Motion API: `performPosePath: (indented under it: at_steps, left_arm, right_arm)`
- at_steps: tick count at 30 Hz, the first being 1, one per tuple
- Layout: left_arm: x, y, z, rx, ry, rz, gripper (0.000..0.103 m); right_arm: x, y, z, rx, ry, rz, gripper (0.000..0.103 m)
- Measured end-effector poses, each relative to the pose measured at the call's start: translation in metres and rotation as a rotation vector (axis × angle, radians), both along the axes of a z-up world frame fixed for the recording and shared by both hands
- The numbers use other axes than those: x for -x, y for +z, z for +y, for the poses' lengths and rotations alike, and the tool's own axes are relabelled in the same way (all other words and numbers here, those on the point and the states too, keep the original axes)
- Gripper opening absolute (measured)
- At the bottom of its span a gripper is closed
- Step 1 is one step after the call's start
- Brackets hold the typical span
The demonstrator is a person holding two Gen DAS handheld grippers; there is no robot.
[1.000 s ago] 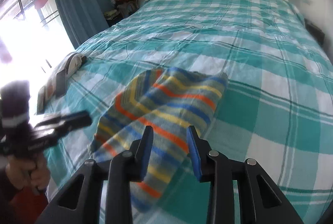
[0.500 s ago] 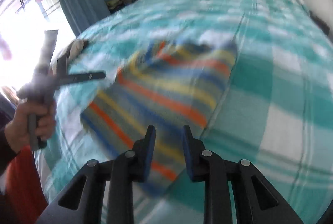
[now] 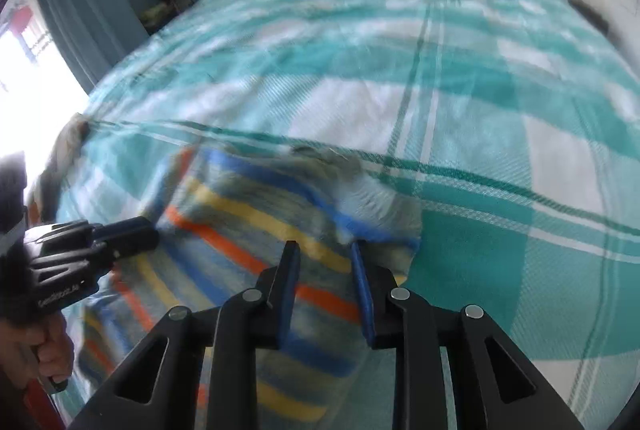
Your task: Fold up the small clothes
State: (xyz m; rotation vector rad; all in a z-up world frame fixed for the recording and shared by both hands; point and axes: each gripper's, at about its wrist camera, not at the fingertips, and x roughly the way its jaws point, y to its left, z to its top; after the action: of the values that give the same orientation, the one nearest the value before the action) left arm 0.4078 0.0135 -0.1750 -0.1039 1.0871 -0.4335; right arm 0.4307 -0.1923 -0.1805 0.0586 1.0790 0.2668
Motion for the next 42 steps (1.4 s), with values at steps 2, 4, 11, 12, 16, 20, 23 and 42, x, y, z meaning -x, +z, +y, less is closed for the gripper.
performPosePath:
  at_steps: [2,4,11,12,16,20,23,42]
  left_arm:
    - [0.028,0.008,0.009,0.017,-0.031,-0.014,0.031]
    - [0.055,0.003,0.014,-0.006,-0.05,-0.005,0.031]
    - [0.095,-0.017,0.039,-0.122,-0.038,0.04,0.043]
    - [0.094,-0.008,0.043,-0.09,-0.034,0.014,0.056]
    - [0.063,0.01,0.049,0.023,0.022,-0.05,0.092]
    - [0.009,-0.023,0.026,0.037,0.043,0.084,0.088]
    - [-0.002,-0.051,0.007,0.081,0.027,0.211,0.072]
    - [0.059,0.038,0.02,-0.178,0.078,-0.049,0.069]
  right_arm:
    - [0.028,0.021,0.009,-0.007,0.047,-0.04,0.027]
    - [0.063,0.034,0.018,-0.025,0.103,-0.06,0.027]
    - [0.154,-0.006,0.019,-0.046,0.124,0.071,0.033]
    - [0.154,0.002,0.011,-0.09,0.102,0.063,0.044]
    - [0.127,0.029,-0.03,-0.214,-0.058,-0.037,0.08]
    - [0.074,-0.004,-0.059,-0.368,-0.205,0.084,0.073]
    - [0.049,-0.041,-0.043,-0.512,-0.187,0.193,0.063]
    - [0.087,0.055,-0.009,-0.096,-0.166,0.009,0.074]
